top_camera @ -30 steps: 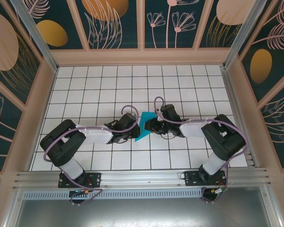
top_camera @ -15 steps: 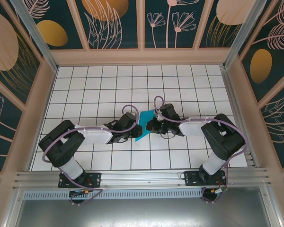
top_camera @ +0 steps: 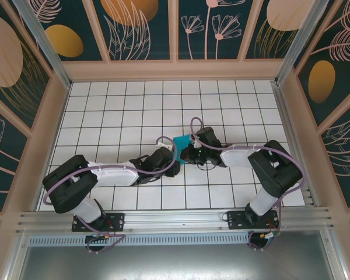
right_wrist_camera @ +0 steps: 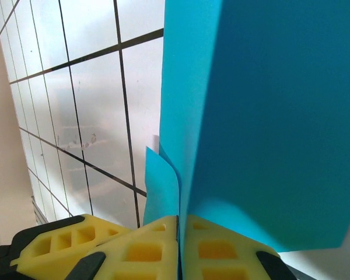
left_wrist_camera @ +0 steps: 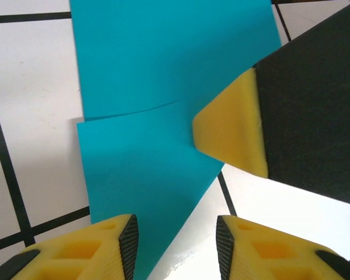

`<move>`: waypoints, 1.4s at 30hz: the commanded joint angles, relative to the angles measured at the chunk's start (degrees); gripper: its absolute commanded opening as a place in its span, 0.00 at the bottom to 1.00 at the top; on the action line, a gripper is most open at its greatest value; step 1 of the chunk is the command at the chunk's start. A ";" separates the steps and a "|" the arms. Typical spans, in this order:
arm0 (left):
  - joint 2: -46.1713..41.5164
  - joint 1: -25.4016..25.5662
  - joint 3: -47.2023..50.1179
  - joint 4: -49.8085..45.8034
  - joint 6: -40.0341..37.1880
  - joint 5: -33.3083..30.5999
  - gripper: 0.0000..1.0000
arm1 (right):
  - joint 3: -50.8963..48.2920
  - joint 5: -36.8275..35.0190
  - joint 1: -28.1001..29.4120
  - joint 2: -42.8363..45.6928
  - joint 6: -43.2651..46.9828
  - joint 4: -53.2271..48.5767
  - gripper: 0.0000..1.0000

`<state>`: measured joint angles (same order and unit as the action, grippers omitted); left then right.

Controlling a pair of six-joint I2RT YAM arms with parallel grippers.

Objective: Fold a paper plane with a square sheet of paper (pick it up from the middle)
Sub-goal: Fourth fold the wing at the center of the table.

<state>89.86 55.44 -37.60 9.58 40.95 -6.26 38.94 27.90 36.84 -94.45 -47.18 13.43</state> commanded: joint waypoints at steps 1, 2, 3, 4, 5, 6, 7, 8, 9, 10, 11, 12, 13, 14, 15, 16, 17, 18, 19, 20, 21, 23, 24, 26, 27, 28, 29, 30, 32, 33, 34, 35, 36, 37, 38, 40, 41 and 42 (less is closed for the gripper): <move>0.85 1.21 -0.17 -0.41 -1.61 -3.60 0.43 | 1.65 -0.26 0.28 0.17 -1.21 -0.53 0.11; 0.95 1.40 -0.19 -0.28 -1.96 -4.09 0.44 | 1.75 -0.05 0.28 0.21 -1.28 -0.51 0.12; 1.08 1.68 -0.44 -0.48 -2.07 -4.81 0.44 | 1.83 0.04 0.32 0.15 -1.31 -0.59 0.12; 1.31 1.77 -0.70 -0.66 -2.25 -5.28 0.44 | 1.79 0.08 0.31 0.23 -1.39 -0.56 0.13; 1.65 1.81 -0.92 -0.91 -2.60 -5.69 0.44 | 1.69 0.18 0.29 0.34 -1.58 -0.38 0.13; 2.09 1.86 -1.37 -1.27 -2.79 -6.24 0.44 | 1.63 0.27 0.31 0.43 -1.60 -0.32 0.13; 2.45 1.80 -1.54 -1.42 -2.93 -6.55 0.44 | 1.72 0.23 0.30 0.51 -1.69 -0.34 0.14; 2.91 1.88 -1.70 -1.61 -2.98 -6.57 0.44 | 1.71 0.30 0.36 0.62 -1.93 -0.34 0.15; 3.33 2.01 -1.86 -1.55 -2.98 -6.66 0.43 | 1.79 0.48 0.26 0.62 -1.96 -0.19 0.16; 3.60 1.99 -1.94 -1.43 -2.90 -6.78 0.43 | 1.90 0.66 0.25 0.72 -2.01 -0.23 0.16; 3.89 2.04 -2.01 -1.33 -2.69 -6.90 0.42 | 2.02 0.80 0.35 0.80 -2.01 -0.16 0.17; 4.21 2.04 -2.24 -1.39 -2.63 -7.16 0.42 | 2.08 0.84 0.30 0.91 -1.96 -0.16 0.18; 4.50 2.04 -2.31 -1.54 -2.58 -7.33 0.41 | 2.13 0.82 0.30 0.99 -1.95 -0.18 0.19; 4.80 2.04 -2.70 -1.60 -2.63 -7.41 0.40 | 2.26 0.84 0.31 1.04 -1.95 -0.31 0.20; 4.99 2.04 -2.90 -1.59 -2.54 -7.51 0.39 | 2.35 0.93 0.27 0.98 -2.02 -0.34 0.20; 5.06 2.04 -2.99 -1.54 -2.50 -7.61 0.38 | 2.44 0.99 0.26 0.95 -1.98 -0.42 0.20; 5.14 2.04 -2.99 -1.42 -2.39 -7.49 0.37 | 2.54 1.02 0.30 0.91 -1.96 -0.49 0.21; 5.14 2.04 -3.00 -1.25 -2.28 -7.54 0.37 | 2.62 1.06 0.27 0.85 -1.93 -0.59 0.21; 5.15 2.01 -3.00 -1.23 -2.17 -7.54 0.36 | 2.70 1.02 0.30 0.80 -1.82 -0.62 0.21; 5.15 1.97 -3.09 -1.24 -2.10 -7.62 0.35 | 2.69 1.02 0.29 0.78 -1.84 -0.69 0.21; 5.07 2.05 -3.05 -1.32 -2.01 -7.88 0.35 | 2.78 1.00 0.33 0.72 -1.80 -0.77 0.21; 4.81 2.01 -3.00 -1.41 -1.93 -8.24 0.35 | 2.80 1.02 0.30 0.60 -1.82 -0.80 0.22; 4.71 2.05 -2.98 -1.37 -1.93 -8.36 0.34 | 2.82 1.06 0.27 0.56 -1.80 -0.84 0.22; 4.53 1.98 -2.98 -1.22 -1.93 -8.31 0.33 | 2.91 1.01 0.32 0.46 -1.69 -0.95 0.22; 4.53 2.05 -3.08 -1.22 -1.88 -8.41 0.33 | 3.00 1.02 0.27 0.43 -1.61 -1.10 0.22; 4.53 2.04 -3.18 -1.31 -1.92 -8.62 0.32 | 3.06 0.97 0.33 0.37 -1.61 -1.21 0.22; 4.62 2.11 -3.26 -1.37 -1.80 -8.74 0.30 | 3.24 0.93 0.28 0.25 -1.55 -1.38 0.22; 4.62 2.07 -3.32 -1.32 -1.83 -8.66 0.29 | 3.24 0.98 0.28 0.23 -1.52 -1.39 0.22; 4.62 2.04 -3.27 -1.29 -1.71 -8.68 0.27 | 3.32 1.02 0.27 0.13 -1.52 -1.39 0.22; 4.62 2.06 -3.26 -1.24 -1.66 -8.68 0.27 | 3.22 1.02 0.33 0.00 -1.49 -1.39 0.22; 4.70 2.07 -3.26 -1.32 -1.64 -8.68 0.26 | 3.25 0.93 0.32 -0.05 -1.49 -1.43 0.23; 4.71 2.12 -3.35 -1.37 -1.65 -8.57 0.25 | 3.25 0.93 0.30 -0.07 -1.44 -1.43 0.23; 4.71 2.11 -3.33 -1.45 -1.74 -8.55 0.24 | 3.24 0.89 0.32 -0.09 -1.48 -1.39 0.23; 4.71 2.07 -3.30 -1.50 -1.75 -8.65 0.23 | 3.09 0.84 0.26 -0.12 -1.45 -1.48 0.23; 4.70 2.00 -3.26 -1.59 -1.75 -8.75 0.22 | 3.08 0.76 0.27 -0.02 -1.40 -1.50 0.23; 4.78 2.06 -3.23 -1.66 -1.73 -8.79 0.20 | 3.08 0.67 0.21 0.21 -1.33 -1.68 0.25; 4.79 2.10 -3.23 -1.81 -1.75 -8.93 0.18 | 3.09 0.59 0.21 0.24 -1.22 -1.89 0.27; 4.88 2.03 -3.23 -2.01 -1.67 -8.98 0.15 | 3.14 0.58 0.19 0.45 -1.03 -2.08 0.27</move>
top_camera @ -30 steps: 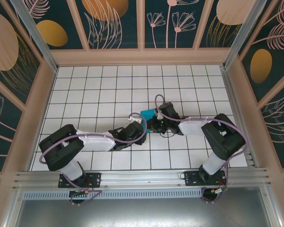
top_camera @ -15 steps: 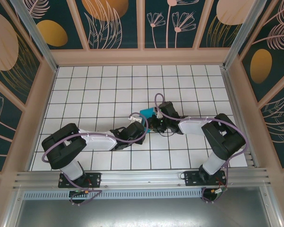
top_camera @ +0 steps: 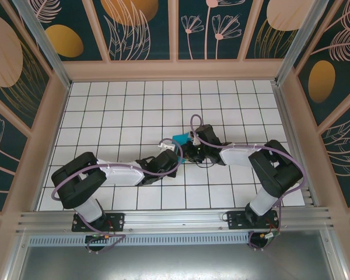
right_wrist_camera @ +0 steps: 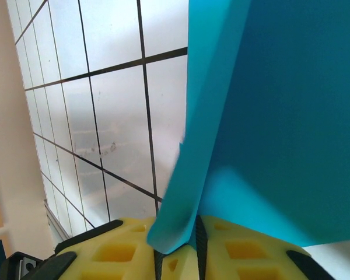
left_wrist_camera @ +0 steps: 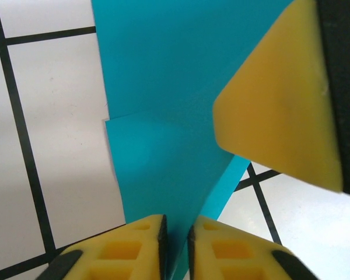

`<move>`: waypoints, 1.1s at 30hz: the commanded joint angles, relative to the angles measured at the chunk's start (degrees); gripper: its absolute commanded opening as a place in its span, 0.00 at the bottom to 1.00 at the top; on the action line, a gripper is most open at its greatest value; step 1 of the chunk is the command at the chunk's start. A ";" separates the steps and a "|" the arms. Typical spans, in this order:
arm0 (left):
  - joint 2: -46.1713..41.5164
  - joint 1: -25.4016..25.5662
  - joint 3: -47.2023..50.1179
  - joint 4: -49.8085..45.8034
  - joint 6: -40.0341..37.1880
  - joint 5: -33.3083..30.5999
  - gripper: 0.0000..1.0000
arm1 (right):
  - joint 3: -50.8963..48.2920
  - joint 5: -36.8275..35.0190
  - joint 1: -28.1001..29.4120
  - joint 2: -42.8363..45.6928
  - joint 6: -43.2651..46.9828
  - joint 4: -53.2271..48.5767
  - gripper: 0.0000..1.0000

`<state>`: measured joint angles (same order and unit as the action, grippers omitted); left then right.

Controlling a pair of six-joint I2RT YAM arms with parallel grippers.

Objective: Fold a paper plane with a square sheet of paper (pick it up from the middle)
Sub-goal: Fourth fold the wing at the center of the table.

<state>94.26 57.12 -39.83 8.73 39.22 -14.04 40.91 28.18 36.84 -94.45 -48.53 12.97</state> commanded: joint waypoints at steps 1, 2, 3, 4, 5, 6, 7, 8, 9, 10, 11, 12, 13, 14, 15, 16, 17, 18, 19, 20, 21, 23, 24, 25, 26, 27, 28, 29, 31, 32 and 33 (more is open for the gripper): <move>0.51 0.38 -0.95 -1.17 0.08 -1.25 0.14 | 1.13 0.14 0.12 0.63 0.43 -1.84 0.27; 0.53 0.38 -0.80 -1.20 0.15 -1.21 0.13 | 1.15 0.04 0.07 0.87 0.58 -2.06 0.29; 0.58 0.43 -0.77 -1.19 0.23 -1.17 0.11 | 1.20 0.04 -0.01 1.14 0.72 -2.32 0.31; 0.58 0.38 -0.64 -1.02 0.20 -1.00 0.09 | 1.17 0.07 -0.09 1.56 0.98 -2.51 0.33; 0.58 0.43 -0.55 -0.91 0.31 -0.83 0.09 | 1.07 -0.05 -0.16 2.11 1.24 -2.96 0.35; 0.58 0.44 -0.53 -0.93 0.33 -0.66 0.07 | 1.08 -0.35 -0.19 2.91 1.69 -3.64 0.38; 0.50 0.37 -0.42 -0.77 0.34 -0.49 0.06 | 1.11 -0.76 -0.30 3.72 2.19 -4.30 0.40; 0.34 0.38 -0.25 -0.36 0.30 -0.17 0.05 | 0.94 -1.37 -0.43 4.97 2.82 -5.13 0.42; 0.18 0.36 -0.07 0.10 0.08 0.52 0.05 | 0.85 -2.01 -0.62 6.32 3.48 -6.06 0.44; 0.05 0.35 0.01 0.71 -0.16 1.20 0.05 | 0.63 -2.69 -0.89 7.76 4.04 -6.71 0.46; -0.04 0.33 0.04 1.35 -0.23 2.03 0.05 | 0.26 -3.33 -1.36 9.42 4.45 -7.47 0.47; 0.04 0.36 0.19 1.85 -0.46 2.96 0.04 | -0.17 -4.07 -1.86 11.12 4.74 -8.00 0.48; 0.07 0.34 0.20 2.06 -0.46 3.35 0.04 | -0.76 -4.71 -2.53 12.69 4.85 -8.34 0.49; 0.05 0.36 0.36 2.69 -0.31 3.87 0.04 | -1.52 -5.14 -3.32 14.33 5.05 -8.64 0.50; -0.01 0.33 0.74 3.50 -0.49 4.55 0.04 | -2.30 -5.23 -4.36 15.88 5.04 -8.75 0.50; -0.04 0.31 0.98 4.18 -0.55 5.09 0.04 | -3.07 -5.24 -5.08 17.13 5.03 -8.85 0.51; -0.04 0.34 1.38 4.85 -0.47 5.54 0.04 | -4.11 -5.16 -5.20 18.29 4.94 -8.92 0.52; -0.03 0.31 1.64 5.25 -0.46 5.89 0.04 | -5.17 -4.87 -7.35 19.38 4.96 -8.91 0.52; -0.02 0.26 1.81 5.79 -0.48 6.29 0.03 | -5.91 -4.40 -8.14 20.08 5.09 -8.89 0.51; -0.04 0.27 2.17 6.28 -0.53 6.69 0.03 | -6.69 -4.15 -8.80 20.71 5.27 -9.08 0.51; -0.07 0.20 2.28 6.32 -0.57 6.75 0.03 | -7.40 -3.95 -9.12 21.18 5.53 -8.96 0.51; -0.16 0.21 2.32 6.12 -0.62 6.55 0.04 | -8.43 -3.26 -9.24 21.51 5.71 -8.28 0.51; -0.28 0.27 2.31 5.79 -0.80 6.26 0.05 | -9.05 -2.05 -9.24 21.19 5.37 -7.05 0.51; -0.30 0.26 2.31 5.48 -1.21 6.07 0.06 | -9.57 -0.35 -9.19 20.64 5.03 -5.33 0.52; -0.37 0.27 2.31 5.13 -1.59 5.70 0.07 | -9.87 1.43 -9.03 19.67 4.35 -3.49 0.52; -0.43 0.26 2.17 4.60 -1.98 5.12 0.07 | -9.59 2.12 -8.60 18.59 3.51 -2.51 0.52; -0.47 0.27 2.13 4.25 -2.25 4.79 0.07 | -9.11 2.22 -8.10 17.52 3.03 -2.14 0.53; -0.57 0.27 2.13 3.85 -2.65 4.56 0.07 | -8.35 2.61 -7.58 16.27 2.82 -1.71 0.53; -0.57 0.20 2.11 3.40 -3.30 4.33 0.08 | -6.59 2.94 -6.34 14.00 2.37 -1.24 0.54; -0.57 0.21 2.07 3.23 -3.59 4.29 0.08 | -5.32 2.84 -5.83 12.67 2.27 -1.74 0.54; -0.57 0.22 2.01 3.07 -3.98 4.28 0.08 | -3.88 2.94 -5.81 11.08 2.38 -2.63 0.54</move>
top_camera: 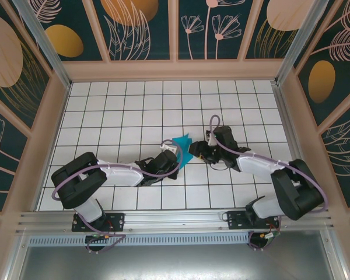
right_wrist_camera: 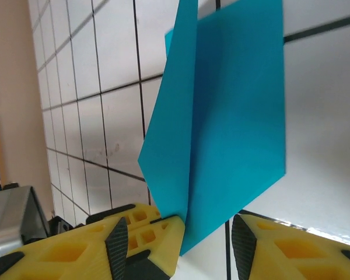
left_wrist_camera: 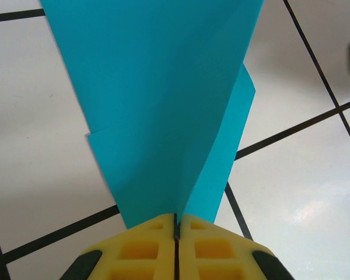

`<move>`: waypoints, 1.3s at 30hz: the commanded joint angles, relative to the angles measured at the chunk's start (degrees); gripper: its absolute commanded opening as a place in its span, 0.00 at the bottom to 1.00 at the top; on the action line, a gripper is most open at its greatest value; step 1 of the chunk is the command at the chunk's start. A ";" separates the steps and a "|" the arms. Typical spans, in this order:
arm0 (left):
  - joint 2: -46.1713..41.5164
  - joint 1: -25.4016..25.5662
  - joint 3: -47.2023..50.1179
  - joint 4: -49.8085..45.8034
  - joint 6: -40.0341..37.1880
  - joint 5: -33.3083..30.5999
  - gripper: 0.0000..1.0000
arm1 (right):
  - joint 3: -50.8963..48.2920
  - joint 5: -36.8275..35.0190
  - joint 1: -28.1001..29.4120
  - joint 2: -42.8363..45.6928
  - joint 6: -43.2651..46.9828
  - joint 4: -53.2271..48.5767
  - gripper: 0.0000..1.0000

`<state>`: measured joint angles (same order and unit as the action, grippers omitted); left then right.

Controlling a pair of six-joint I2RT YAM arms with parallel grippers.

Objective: Fold a paper plane with a square sheet of paper (pick it up from the middle)
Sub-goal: Fourth fold the wing at the center of the table.

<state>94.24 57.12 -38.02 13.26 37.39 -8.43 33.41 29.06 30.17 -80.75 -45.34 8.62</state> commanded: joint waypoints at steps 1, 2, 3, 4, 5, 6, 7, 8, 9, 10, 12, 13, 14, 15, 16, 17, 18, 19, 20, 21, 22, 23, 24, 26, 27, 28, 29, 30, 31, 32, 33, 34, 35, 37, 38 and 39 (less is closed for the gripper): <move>-0.50 0.26 0.17 -1.47 -2.52 -1.33 0.08 | 5.11 2.00 1.84 -4.24 -0.52 0.60 0.54; -0.61 0.22 0.16 -1.50 -2.95 -1.41 0.08 | 6.69 2.01 2.33 -6.02 -0.32 -0.65 0.54; -0.71 0.22 0.19 -1.69 -3.29 -1.57 0.09 | 7.84 2.14 2.78 -7.24 -0.03 -1.09 0.54; -0.87 0.26 0.19 -1.92 -3.80 -1.73 0.09 | 9.04 1.59 3.47 -8.53 0.28 -1.84 0.54; -1.13 0.26 0.18 -2.37 -4.38 -1.99 0.09 | 10.26 0.43 4.07 -9.72 0.25 -3.16 0.54; -1.43 0.27 0.27 -2.57 -4.79 -2.29 0.09 | 11.21 -0.32 4.33 -10.71 0.14 -4.20 0.54; -1.89 0.21 0.32 -2.91 -5.23 -2.75 0.10 | 12.16 -0.94 4.51 -11.92 -0.22 -5.27 0.54; -2.24 0.26 0.48 -3.24 -5.77 -3.16 0.10 | 13.07 -1.19 4.51 -13.23 -0.26 -6.44 0.53; -2.47 0.25 0.51 -3.60 -6.30 -3.53 0.11 | 13.64 -1.14 4.59 -14.14 -0.09 -6.96 0.52; -2.65 0.27 0.57 -4.07 -6.75 -4.05 0.11 | 14.10 -1.02 4.77 -14.84 -0.05 -7.36 0.50; -3.17 0.25 0.63 -4.35 -7.26 -4.64 0.13 | 14.24 -0.48 5.06 -15.76 -0.22 -7.01 0.45; -3.50 0.22 0.84 -4.17 -7.48 -4.45 0.15 | 14.30 -0.24 5.10 -16.01 -0.30 -6.58 0.42; -3.75 0.23 1.00 -4.09 -7.67 -4.32 0.19 | 14.20 -0.18 5.23 -16.15 -0.50 -6.25 0.39; -4.01 0.26 1.02 -4.18 -7.58 -4.27 0.24 | 14.22 -0.14 5.22 -16.23 -0.70 -6.13 0.36; -4.33 0.26 1.10 -4.29 -7.43 -4.21 0.31 | 14.38 -0.19 5.19 -16.20 -0.76 -6.37 0.33; -4.65 0.25 1.24 -4.47 -7.16 -4.06 0.35 | 14.54 -0.23 5.20 -16.08 -0.60 -6.49 0.30; -4.89 0.25 1.24 -4.67 -6.84 -3.94 0.39 | 14.58 -0.16 5.24 -15.96 -0.52 -6.55 0.29; -5.09 0.26 1.07 -4.84 -6.41 -3.96 0.43 | 14.66 -0.01 5.17 -15.95 -0.37 -6.69 0.29; -5.10 0.24 1.02 -4.83 -5.79 -3.89 0.44 | 14.85 0.18 5.17 -16.07 -0.20 -6.92 0.29; -4.88 0.27 0.89 -4.86 -5.37 -3.81 0.45 | 15.01 0.33 5.13 -16.03 0.03 -7.02 0.29; -4.49 0.33 0.69 -4.82 -5.01 -3.50 0.46 | 15.02 0.39 5.11 -16.00 0.17 -7.02 0.30; -3.96 0.33 0.34 -4.60 -4.43 -3.35 0.47 | 15.02 0.44 5.10 -15.88 0.32 -7.05 0.30; -3.42 0.29 0.05 -4.43 -4.00 -3.19 0.47 | 15.05 0.62 5.08 -15.94 0.40 -7.13 0.30; -2.59 0.44 -0.66 -3.86 -3.17 -2.62 0.47 | 15.23 1.08 5.12 -15.95 0.62 -7.13 0.31; -2.17 0.44 -0.82 -3.62 -2.88 -2.56 0.47 | 15.28 1.17 5.14 -16.06 0.74 -7.13 0.31; -1.83 0.39 -1.08 -3.31 -2.55 -2.51 0.47 | 15.28 1.27 5.15 -16.06 0.72 -7.13 0.31; -1.46 0.42 -1.32 -3.29 -2.35 -2.56 0.47 | 15.28 1.34 5.11 -16.10 0.74 -7.13 0.31; -0.98 0.43 -1.64 -3.31 -2.13 -2.72 0.47 | 15.28 1.46 5.16 -16.04 0.71 -6.97 0.31; -0.54 0.40 -2.08 -3.42 -2.01 -2.90 0.47 | 15.20 1.53 5.15 -16.07 0.71 -6.88 0.31; -0.15 0.43 -2.45 -3.53 -1.97 -2.91 0.47 | 15.20 1.66 5.10 -16.06 0.69 -6.78 0.32; 0.35 0.42 -2.79 -3.57 -1.97 -2.91 0.46 | 15.09 1.73 5.07 -15.97 0.69 -6.56 0.32; 0.71 0.44 -3.00 -3.59 -1.84 -3.07 0.46 | 15.11 1.70 5.15 -15.99 0.62 -6.45 0.31; 0.90 0.42 -3.19 -3.67 -1.70 -3.28 0.45 | 15.11 1.63 5.15 -16.04 0.64 -6.51 0.32; 0.97 0.36 -3.31 -3.77 -1.52 -3.66 0.43 | 15.04 1.62 5.00 -16.10 0.63 -6.55 0.32; 0.91 0.43 -3.22 -3.68 -1.53 -3.79 0.42 | 15.02 1.53 5.02 -16.14 0.66 -6.52 0.32; 0.78 0.42 -3.16 -3.74 -1.53 -3.87 0.40 | 15.02 1.53 5.02 -16.15 0.62 -6.58 0.32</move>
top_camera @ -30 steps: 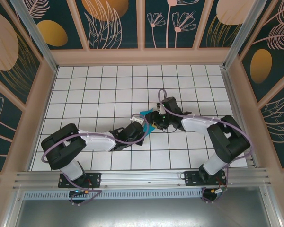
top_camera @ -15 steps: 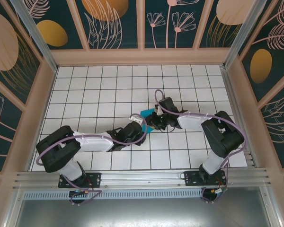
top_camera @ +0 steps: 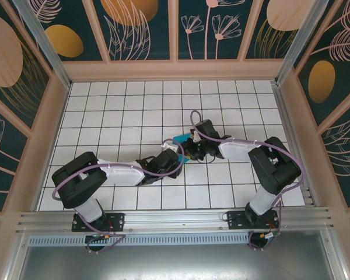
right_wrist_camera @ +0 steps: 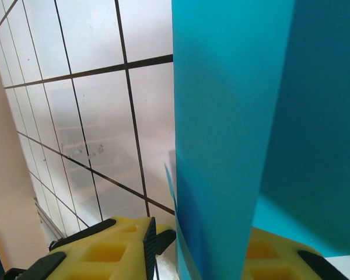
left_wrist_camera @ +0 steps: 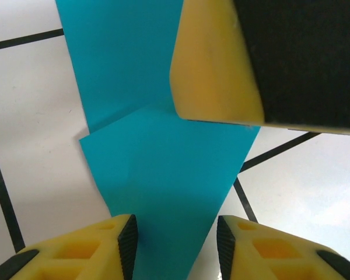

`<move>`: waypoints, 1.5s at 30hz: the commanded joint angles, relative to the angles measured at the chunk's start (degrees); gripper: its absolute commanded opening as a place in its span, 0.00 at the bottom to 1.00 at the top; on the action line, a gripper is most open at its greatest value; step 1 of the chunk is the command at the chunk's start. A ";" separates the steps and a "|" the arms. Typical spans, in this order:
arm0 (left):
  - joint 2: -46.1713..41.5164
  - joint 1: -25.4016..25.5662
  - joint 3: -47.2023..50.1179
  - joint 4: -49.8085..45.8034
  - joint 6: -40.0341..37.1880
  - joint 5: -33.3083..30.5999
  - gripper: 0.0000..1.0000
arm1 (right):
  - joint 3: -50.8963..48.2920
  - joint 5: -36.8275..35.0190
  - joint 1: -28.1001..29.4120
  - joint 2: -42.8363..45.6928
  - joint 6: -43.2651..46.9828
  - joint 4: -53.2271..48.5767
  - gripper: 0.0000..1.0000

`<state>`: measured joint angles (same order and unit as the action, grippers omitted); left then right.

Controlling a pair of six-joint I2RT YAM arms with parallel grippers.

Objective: Fold a paper plane with a square sheet of paper (pick it up from the middle)
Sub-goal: Fourth fold the wing at the center of the table.

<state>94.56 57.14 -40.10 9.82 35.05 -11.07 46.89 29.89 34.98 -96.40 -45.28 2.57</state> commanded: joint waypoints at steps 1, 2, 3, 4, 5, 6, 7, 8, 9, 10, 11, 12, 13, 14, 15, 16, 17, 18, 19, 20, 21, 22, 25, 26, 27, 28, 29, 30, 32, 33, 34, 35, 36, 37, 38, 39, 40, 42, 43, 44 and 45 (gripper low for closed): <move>0.37 0.37 -1.06 -0.52 0.81 -1.52 0.38 | 1.53 0.70 0.24 -0.51 0.61 -0.50 0.32; 0.44 0.35 -1.05 -0.66 0.82 -1.74 0.36 | 1.53 0.70 0.21 -0.49 0.60 -0.53 0.32; 0.48 0.35 -1.07 -0.88 0.81 -1.94 0.34 | 1.49 0.68 0.23 -0.40 0.62 -0.49 0.31; 0.61 0.42 -1.04 -0.87 0.81 -1.94 0.32 | 1.53 0.61 0.19 -0.29 0.57 -0.47 0.32; 0.70 0.42 -1.04 -0.87 0.81 -1.84 0.32 | 1.49 0.54 0.19 -0.28 0.59 -0.67 0.32; 0.85 0.42 -1.10 -0.86 0.81 -1.76 0.32 | 1.44 0.59 0.12 -0.21 0.56 -0.67 0.31; 1.02 0.37 -1.04 -0.77 0.89 -1.63 0.32 | 1.36 0.61 0.12 -0.06 0.67 -0.69 0.32; 1.14 0.41 -1.04 -0.69 0.90 -1.58 0.33 | 1.29 0.61 0.17 0.02 0.63 -0.60 0.31; 1.19 0.38 -1.00 -0.60 0.90 -1.43 0.33 | 1.27 0.53 0.17 -0.01 0.66 -0.61 0.30; 1.23 0.42 -1.05 -0.51 0.90 -1.29 0.34 | 1.25 0.60 0.12 0.13 0.76 -0.65 0.29; 1.14 0.42 -1.08 -0.47 0.92 -1.36 0.35 | 1.27 0.61 0.15 0.09 0.80 -0.81 0.28; 1.08 0.38 -0.89 -0.47 0.91 -1.40 0.37 | 1.29 0.52 0.09 0.01 0.88 -0.94 0.27; 1.02 0.42 -0.87 -0.35 0.90 -1.44 0.38 | 1.25 0.43 -0.02 0.01 0.96 -0.92 0.26; 0.97 0.42 -0.86 -0.45 0.90 -1.52 0.39 | 1.31 0.39 -0.05 -0.05 0.95 -0.98 0.24; 0.97 0.42 -0.91 -0.51 0.83 -1.57 0.39 | 1.30 0.28 -0.01 -0.09 0.99 -1.00 0.23; 1.06 0.42 -0.95 -0.67 0.81 -1.59 0.40 | 1.25 0.26 -0.10 -0.13 0.97 -1.06 0.23; 1.14 0.36 -0.94 -0.77 0.81 -1.68 0.40 | 1.27 0.26 -0.15 -0.09 0.93 -1.02 0.21; 1.28 0.40 -0.93 -0.82 0.89 -1.67 0.40 | 1.19 0.26 -0.16 -0.06 0.93 -0.97 0.19; 1.45 0.38 -0.91 -0.71 0.92 -1.60 0.41 | 1.18 0.26 -0.13 -0.08 0.86 -0.95 0.19; 1.62 0.36 -1.06 -0.77 0.90 -1.59 0.41 | 1.10 0.27 -0.16 0.01 0.81 -0.88 0.18; 1.80 0.42 -1.11 -0.74 0.94 -1.50 0.41 | 1.09 0.27 -0.13 -0.01 0.83 -0.81 0.16; 1.91 0.42 -1.12 -0.62 0.97 -1.50 0.42 | 1.09 0.21 -0.14 0.12 0.85 -0.80 0.15; 2.14 0.42 -1.20 -0.43 0.90 -1.29 0.41 | 1.01 0.17 -0.10 0.19 0.72 -0.72 0.14; 2.20 0.39 -1.29 -0.42 0.82 -1.39 0.41 | 1.01 0.18 -0.16 0.24 0.80 -0.81 0.14; 2.29 0.42 -1.46 -0.42 0.82 -1.41 0.39 | 1.05 0.18 -0.09 0.26 0.85 -0.80 0.14; 2.21 0.35 -1.43 -0.43 0.81 -1.41 0.38 | 1.05 0.15 -0.13 0.30 0.81 -0.90 0.14; 2.20 0.34 -1.39 -0.26 0.83 -1.42 0.37 | 1.09 0.19 -0.11 0.23 0.85 -0.94 0.14; 2.20 0.38 -1.46 -0.29 0.82 -1.36 0.37 | 1.05 0.17 -0.12 0.23 0.83 -0.86 0.14; 1.99 0.41 -1.65 -0.52 0.81 -1.65 0.37 | 1.01 0.13 -0.12 0.21 0.83 -0.90 0.14; 1.79 0.37 -1.59 -0.51 0.90 -1.88 0.36 | 1.01 0.04 -0.11 0.19 0.81 -0.96 0.14; 1.44 0.41 -1.53 -0.38 0.98 -2.09 0.35 | 0.92 -0.01 -0.12 0.18 0.80 -0.97 0.14; 1.17 0.38 -1.41 -0.37 1.03 -2.31 0.35 | 0.92 0.04 -0.14 0.21 0.89 -0.92 0.15; 0.91 0.42 -1.40 -0.25 1.08 -2.54 0.34 | 0.85 -0.01 -0.12 0.11 0.80 -0.98 0.15; 0.86 0.42 -1.32 -0.24 1.08 -2.67 0.33 | 0.80 0.00 -0.10 0.09 0.81 -0.96 0.15; 0.71 0.42 -1.39 -0.32 1.12 -2.85 0.32 | 0.71 -0.01 -0.15 0.10 0.81 -0.94 0.15; 0.71 0.42 -1.40 -0.38 1.08 -2.91 0.31 | 0.62 0.00 -0.14 0.08 0.81 -0.98 0.15; 0.73 0.46 -1.39 -0.27 1.08 -2.84 0.29 | 0.72 0.02 -0.09 0.05 0.76 -0.98 0.15; 0.80 0.38 -1.31 -0.36 1.09 -2.77 0.27 | 0.72 -0.09 -0.11 0.07 0.79 -0.95 0.15; 0.72 0.39 -1.30 -0.35 1.16 -2.77 0.27 | 0.80 -0.09 -0.13 0.03 0.88 -1.12 0.15; 0.63 0.38 -1.17 -0.38 1.16 -2.82 0.25 | 0.79 -0.17 -0.11 0.00 0.94 -1.16 0.15; 0.56 0.42 -1.05 -0.45 1.08 -2.82 0.24 | 0.74 -0.24 -0.14 0.02 0.93 -1.25 0.15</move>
<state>96.05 57.34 -40.32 9.82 35.68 -12.71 46.89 29.87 34.94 -96.38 -45.06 2.55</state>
